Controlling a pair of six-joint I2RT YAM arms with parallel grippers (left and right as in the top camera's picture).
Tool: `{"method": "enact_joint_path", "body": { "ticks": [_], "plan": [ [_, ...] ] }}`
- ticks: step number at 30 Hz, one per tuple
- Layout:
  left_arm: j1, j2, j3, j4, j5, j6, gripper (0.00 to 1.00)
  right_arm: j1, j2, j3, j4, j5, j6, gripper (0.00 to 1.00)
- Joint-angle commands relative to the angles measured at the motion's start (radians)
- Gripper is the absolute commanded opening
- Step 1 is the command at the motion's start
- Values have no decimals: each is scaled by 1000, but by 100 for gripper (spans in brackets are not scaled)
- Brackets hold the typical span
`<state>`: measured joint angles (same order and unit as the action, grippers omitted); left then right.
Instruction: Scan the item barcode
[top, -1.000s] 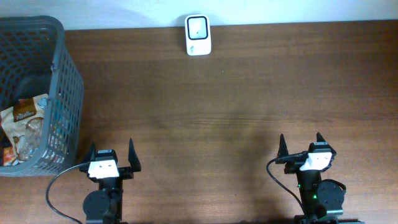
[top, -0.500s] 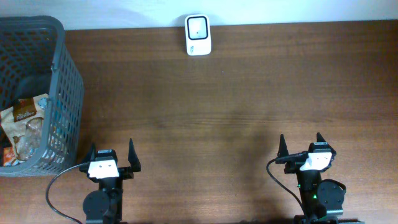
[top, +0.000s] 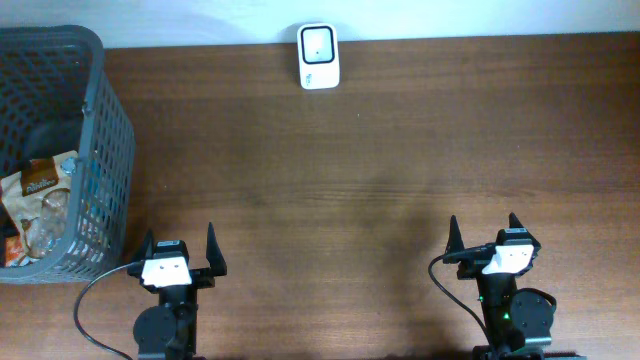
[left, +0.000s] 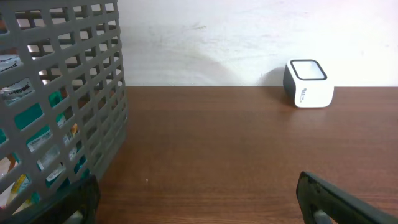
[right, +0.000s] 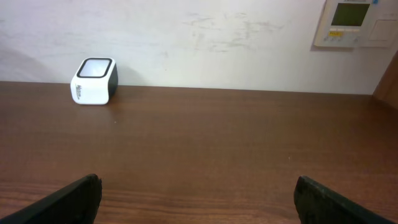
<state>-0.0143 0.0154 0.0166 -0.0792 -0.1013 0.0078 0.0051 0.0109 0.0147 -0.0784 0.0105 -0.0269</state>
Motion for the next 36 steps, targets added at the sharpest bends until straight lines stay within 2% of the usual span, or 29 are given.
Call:
{"method": "enact_joint_path", "body": {
  "ticks": [1, 25, 28, 30, 33, 36],
  "plan": [
    [5, -8, -8, 2, 18, 19, 99, -6, -8, -9, -3, 2, -2, 98],
    [4, -8, -7, 26, 31, 18, 99, -6, -8, -9, -3, 2, -2, 99],
    [4, -8, -7, 131, 270, 7, 99, -6, -8, -9, -3, 2, -2, 98],
    [4, -8, -8, 316, 460, 8, 99, -6, -8, -9, -3, 2, -2, 98],
    [4, -8, -7, 579, 526, 8, 99, -6, -8, -9, -3, 2, -2, 98],
    [4, -8, 19, 715, 526, 8, 99, -6, -8, -9, -3, 2, -2, 98]
  ]
}}
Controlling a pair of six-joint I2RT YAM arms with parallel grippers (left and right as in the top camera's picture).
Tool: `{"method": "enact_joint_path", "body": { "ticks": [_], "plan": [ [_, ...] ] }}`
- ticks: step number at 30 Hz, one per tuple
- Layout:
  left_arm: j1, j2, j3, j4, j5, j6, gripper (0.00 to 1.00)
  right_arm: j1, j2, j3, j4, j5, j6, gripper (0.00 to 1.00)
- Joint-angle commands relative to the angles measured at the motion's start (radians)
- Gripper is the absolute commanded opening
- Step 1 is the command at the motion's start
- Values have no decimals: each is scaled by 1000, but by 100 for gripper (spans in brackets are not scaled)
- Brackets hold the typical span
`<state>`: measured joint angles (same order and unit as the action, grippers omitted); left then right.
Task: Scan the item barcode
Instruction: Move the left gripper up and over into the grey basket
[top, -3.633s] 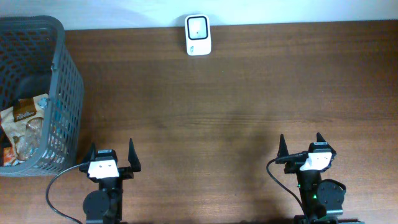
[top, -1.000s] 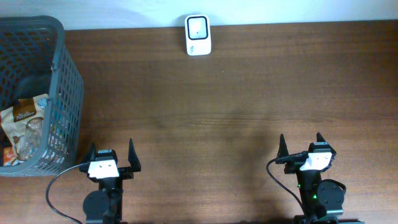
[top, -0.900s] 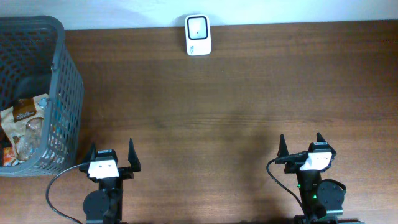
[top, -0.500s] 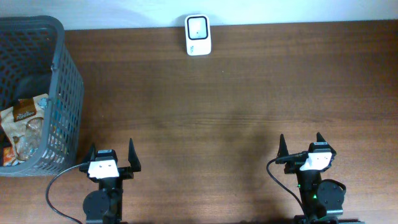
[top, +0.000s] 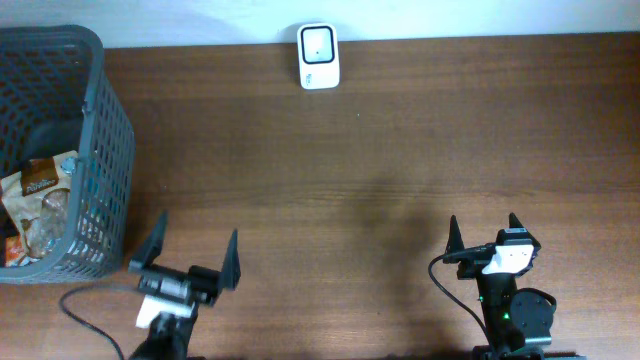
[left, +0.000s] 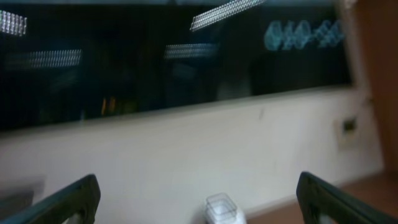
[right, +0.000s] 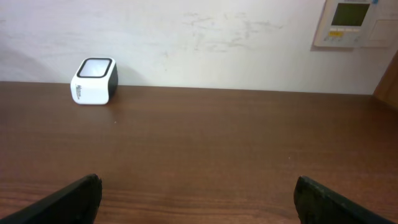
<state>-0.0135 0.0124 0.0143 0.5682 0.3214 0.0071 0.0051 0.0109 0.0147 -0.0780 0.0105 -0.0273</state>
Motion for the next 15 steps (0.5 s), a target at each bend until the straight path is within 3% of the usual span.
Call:
{"method": "enact_joint_path", "body": {
  "ticks": [1, 8, 12, 15],
  "plan": [
    [3, -5, 43, 64, 105, 8, 99, -6, -8, -9, -3, 2, -2, 98],
    [3, 65, 367, -204, 10, 68, 99, -6, -8, -9, -3, 2, -2, 98],
    [3, 240, 654, -557, -13, 70, 99, -6, -8, -9, -3, 2, -2, 99],
    [3, 387, 824, -766, 85, 70, 99, -6, -8, -9, -3, 2, -2, 98]
  ]
}}
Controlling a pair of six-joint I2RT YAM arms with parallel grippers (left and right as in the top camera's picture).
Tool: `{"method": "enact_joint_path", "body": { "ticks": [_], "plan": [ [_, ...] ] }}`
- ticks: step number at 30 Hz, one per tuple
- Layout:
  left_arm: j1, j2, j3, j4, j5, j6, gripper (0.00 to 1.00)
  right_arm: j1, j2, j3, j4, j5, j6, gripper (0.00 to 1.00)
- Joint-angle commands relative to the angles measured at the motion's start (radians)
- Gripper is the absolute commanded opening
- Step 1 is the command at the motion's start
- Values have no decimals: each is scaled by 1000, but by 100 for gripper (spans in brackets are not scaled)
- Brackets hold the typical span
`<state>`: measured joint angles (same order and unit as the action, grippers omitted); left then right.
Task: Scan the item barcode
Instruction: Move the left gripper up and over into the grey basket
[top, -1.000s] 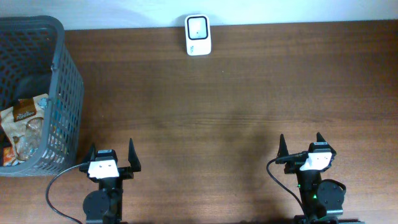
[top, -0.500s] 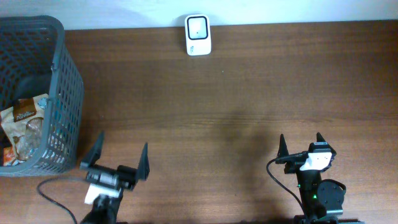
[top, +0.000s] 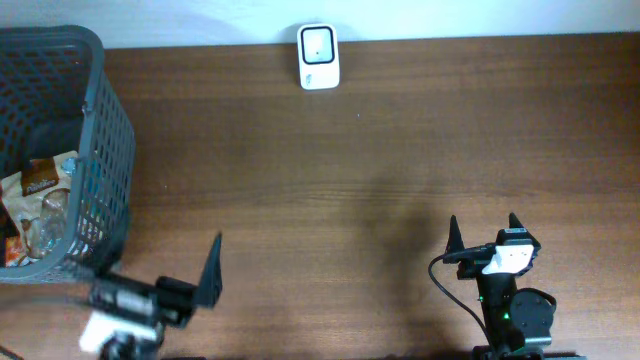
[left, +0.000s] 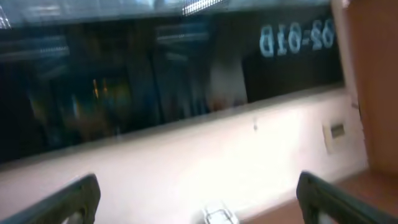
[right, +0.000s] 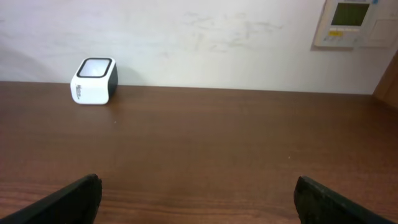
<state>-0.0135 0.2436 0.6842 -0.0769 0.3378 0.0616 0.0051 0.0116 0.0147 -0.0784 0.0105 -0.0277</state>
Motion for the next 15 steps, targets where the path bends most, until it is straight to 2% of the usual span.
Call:
{"method": "enact_joint_path", "body": {
  "ticks": [1, 3, 6, 9, 12, 15],
  "plan": [
    [3, 204, 202, -157, 145, 15, 99, -6, -8, -9, -3, 2, -2, 98],
    [3, 264, 254, -166, 252, 16, 99, -6, -8, -9, -3, 2, -2, 98],
    [3, 294, 279, -140, 249, 34, 99, -6, -8, -9, -3, 2, -2, 98],
    [3, 349, 348, -186, 148, 38, 99, -6, -8, -9, -3, 2, -2, 98],
    [3, 478, 554, -461, -33, 38, 99, -6, -8, -9, -3, 2, -2, 98],
    [3, 672, 805, -781, -21, 57, 99, -6, -8, -9, -3, 2, -2, 98]
  ]
}}
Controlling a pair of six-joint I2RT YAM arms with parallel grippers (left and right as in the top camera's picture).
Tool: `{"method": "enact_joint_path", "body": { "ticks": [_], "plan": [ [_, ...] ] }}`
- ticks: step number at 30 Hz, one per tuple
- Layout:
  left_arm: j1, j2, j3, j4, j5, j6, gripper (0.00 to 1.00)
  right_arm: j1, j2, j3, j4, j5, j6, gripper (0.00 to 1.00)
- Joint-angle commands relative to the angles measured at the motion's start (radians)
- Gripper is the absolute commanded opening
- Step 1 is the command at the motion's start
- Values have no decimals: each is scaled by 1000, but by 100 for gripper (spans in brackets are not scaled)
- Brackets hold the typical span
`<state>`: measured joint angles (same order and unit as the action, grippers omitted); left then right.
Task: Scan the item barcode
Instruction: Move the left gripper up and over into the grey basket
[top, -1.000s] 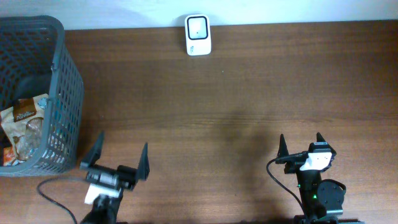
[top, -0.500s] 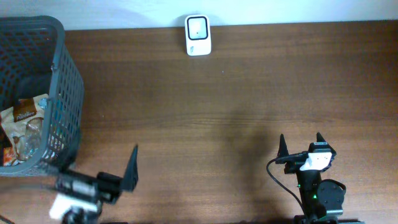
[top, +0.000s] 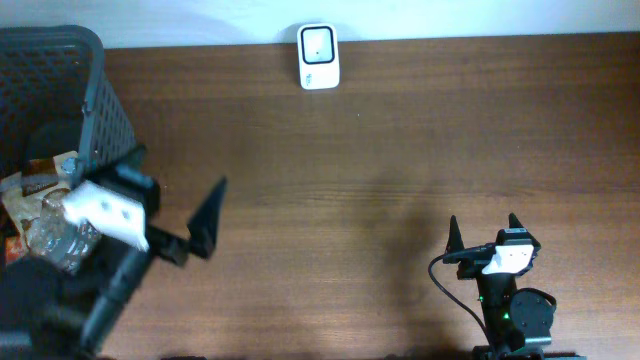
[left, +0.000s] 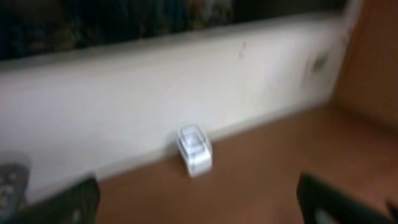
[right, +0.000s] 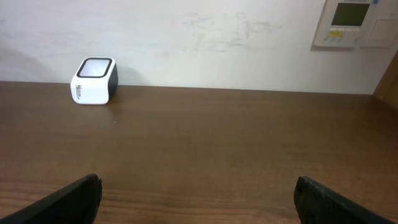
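The white barcode scanner (top: 319, 43) stands at the table's far edge; it also shows in the blurred left wrist view (left: 194, 149) and the right wrist view (right: 94, 81). The items, snack bags (top: 40, 185), lie in the grey basket (top: 95, 90) at the left. My left gripper (top: 168, 200) hangs high over the table beside the basket, open and empty, its fingers (left: 68, 202) spread wide. My right gripper (top: 484, 230) rests open and empty near the front right edge, with its fingertips (right: 68, 199) in the frame's lower corners.
The wooden table (top: 400, 150) runs back to a white wall. A wall control panel (right: 351, 22) hangs at the right. The basket's rim (left: 9, 177) shows at the left edge of the left wrist view.
My left arm has moved up and back from the front edge, and the gripper is now beside the basket. Its camera now looks down at the scanner and table. The right arm has not moved.
Both grippers rested open at the front edge. Then the left gripper was tilted up, its camera facing the wall and windows. It then sat lower left in the overhead view, and now hangs high beside the basket. The right arm stayed still throughout.
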<state>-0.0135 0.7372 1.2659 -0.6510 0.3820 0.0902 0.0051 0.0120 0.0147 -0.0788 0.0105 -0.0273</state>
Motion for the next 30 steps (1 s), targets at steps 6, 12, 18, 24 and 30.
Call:
{"method": "enact_joint_path", "body": {
  "ticks": [6, 12, 18, 24, 30],
  "plan": [
    [3, 445, 515, -468, 1, 37, 99, -6, -9, -9, -3, 2, -2, 98],
    [20, 616, 743, -554, -379, -169, 99, -6, -9, -9, -3, 2, -2, 98],
    [201, 784, 925, -670, -573, -258, 99, -6, -9, -9, -3, 2, -2, 98],
    [471, 817, 926, -610, -581, -401, 99, -6, -9, -9, -3, 2, -2, 98],
    [602, 827, 925, -596, -581, -401, 99, -6, -9, -9, -3, 2, -2, 98]
  ]
}}
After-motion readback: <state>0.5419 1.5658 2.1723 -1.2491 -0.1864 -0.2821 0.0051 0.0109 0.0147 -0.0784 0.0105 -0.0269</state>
